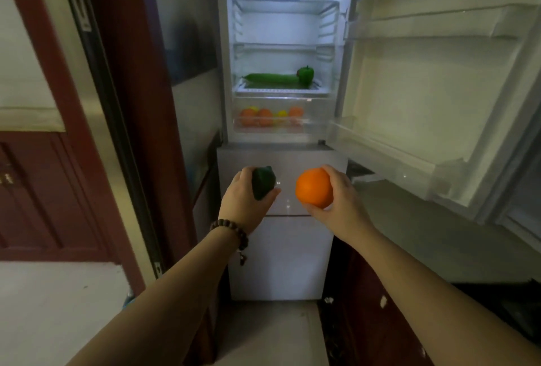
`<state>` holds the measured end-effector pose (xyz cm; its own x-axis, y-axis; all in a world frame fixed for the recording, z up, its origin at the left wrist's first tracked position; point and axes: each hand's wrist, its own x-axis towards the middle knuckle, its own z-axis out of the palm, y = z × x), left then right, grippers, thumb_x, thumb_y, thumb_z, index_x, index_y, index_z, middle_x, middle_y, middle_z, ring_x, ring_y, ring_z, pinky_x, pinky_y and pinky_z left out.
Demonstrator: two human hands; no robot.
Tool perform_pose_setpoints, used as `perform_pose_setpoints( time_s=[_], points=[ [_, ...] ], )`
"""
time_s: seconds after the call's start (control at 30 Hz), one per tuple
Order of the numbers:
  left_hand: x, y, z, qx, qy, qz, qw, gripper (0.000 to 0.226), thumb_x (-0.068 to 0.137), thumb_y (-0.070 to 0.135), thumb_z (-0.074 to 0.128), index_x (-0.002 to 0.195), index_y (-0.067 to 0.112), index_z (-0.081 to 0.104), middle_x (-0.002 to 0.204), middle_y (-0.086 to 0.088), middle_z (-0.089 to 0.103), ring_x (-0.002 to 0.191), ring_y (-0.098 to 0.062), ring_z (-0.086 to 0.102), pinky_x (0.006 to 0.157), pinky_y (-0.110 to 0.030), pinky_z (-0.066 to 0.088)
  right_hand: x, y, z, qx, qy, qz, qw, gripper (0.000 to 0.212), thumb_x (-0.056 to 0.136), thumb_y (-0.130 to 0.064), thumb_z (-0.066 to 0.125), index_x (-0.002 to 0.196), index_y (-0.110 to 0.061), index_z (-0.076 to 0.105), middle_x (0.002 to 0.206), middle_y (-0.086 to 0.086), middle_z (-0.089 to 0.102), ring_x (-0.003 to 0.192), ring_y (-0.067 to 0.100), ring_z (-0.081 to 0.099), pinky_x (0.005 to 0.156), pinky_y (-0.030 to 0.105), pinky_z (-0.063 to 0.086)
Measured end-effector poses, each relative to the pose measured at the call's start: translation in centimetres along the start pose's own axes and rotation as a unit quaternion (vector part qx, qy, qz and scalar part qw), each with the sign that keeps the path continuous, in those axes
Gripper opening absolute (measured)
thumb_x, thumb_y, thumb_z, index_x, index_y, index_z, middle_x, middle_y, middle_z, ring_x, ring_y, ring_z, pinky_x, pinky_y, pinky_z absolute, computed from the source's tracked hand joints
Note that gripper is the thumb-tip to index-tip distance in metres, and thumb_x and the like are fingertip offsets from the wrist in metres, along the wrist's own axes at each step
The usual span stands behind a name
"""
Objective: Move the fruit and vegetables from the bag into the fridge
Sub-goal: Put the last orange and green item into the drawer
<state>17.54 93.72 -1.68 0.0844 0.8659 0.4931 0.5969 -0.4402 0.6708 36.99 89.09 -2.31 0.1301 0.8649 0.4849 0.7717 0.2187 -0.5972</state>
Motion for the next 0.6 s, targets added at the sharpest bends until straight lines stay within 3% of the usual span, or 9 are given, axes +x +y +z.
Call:
perform_pose_setpoints(
  time_s=[0.27,0.47,0.6],
  points=[
    [12.2,-3.1,3.3,0.0,0.021,0.014,1.0,0.056,0.078,0.038,0.072,0.122,0.013,0.048,0.119,-0.005,0.054,0.102,-0.016,0.054,0.08,-0.022,0.041,12.0,3.6,1.6,-0.018,0.018,-0.035,0.999,0.088,0.072,-0.032,0.08,0.143,-0.023,0.029,0.144,0.007,0.034,0.122,0.026,0.046,0.088,0.029,0.038],
    [22.2,-6.2,5.6,-0.01,0.036,0.039,0.999,0.053,0.078,0.038,0.072,0.12,0.015,0.049,0.118,-0.004,0.055,0.101,-0.016,0.054,0.08,-0.024,0.043,21.0,6.3,3.7,-0.039,0.031,-0.047,0.998,0.09,0.07,-0.03,0.082,0.143,-0.021,0.03,0.143,0.011,0.036,0.12,0.03,0.047,0.09,0.033,0.041],
    [29.4,-8.1,6.7,-0.036,0.035,0.063,0.997,0.055,0.079,0.034,0.072,0.125,0.016,0.047,0.119,-0.002,0.054,0.101,-0.01,0.05,0.088,-0.027,0.045,27.8,7.6,5.8,-0.049,0.055,-0.068,0.995,0.091,0.066,-0.029,0.084,0.141,-0.018,0.035,0.138,0.015,0.042,0.117,0.032,0.049,0.089,0.036,0.042]
  ],
)
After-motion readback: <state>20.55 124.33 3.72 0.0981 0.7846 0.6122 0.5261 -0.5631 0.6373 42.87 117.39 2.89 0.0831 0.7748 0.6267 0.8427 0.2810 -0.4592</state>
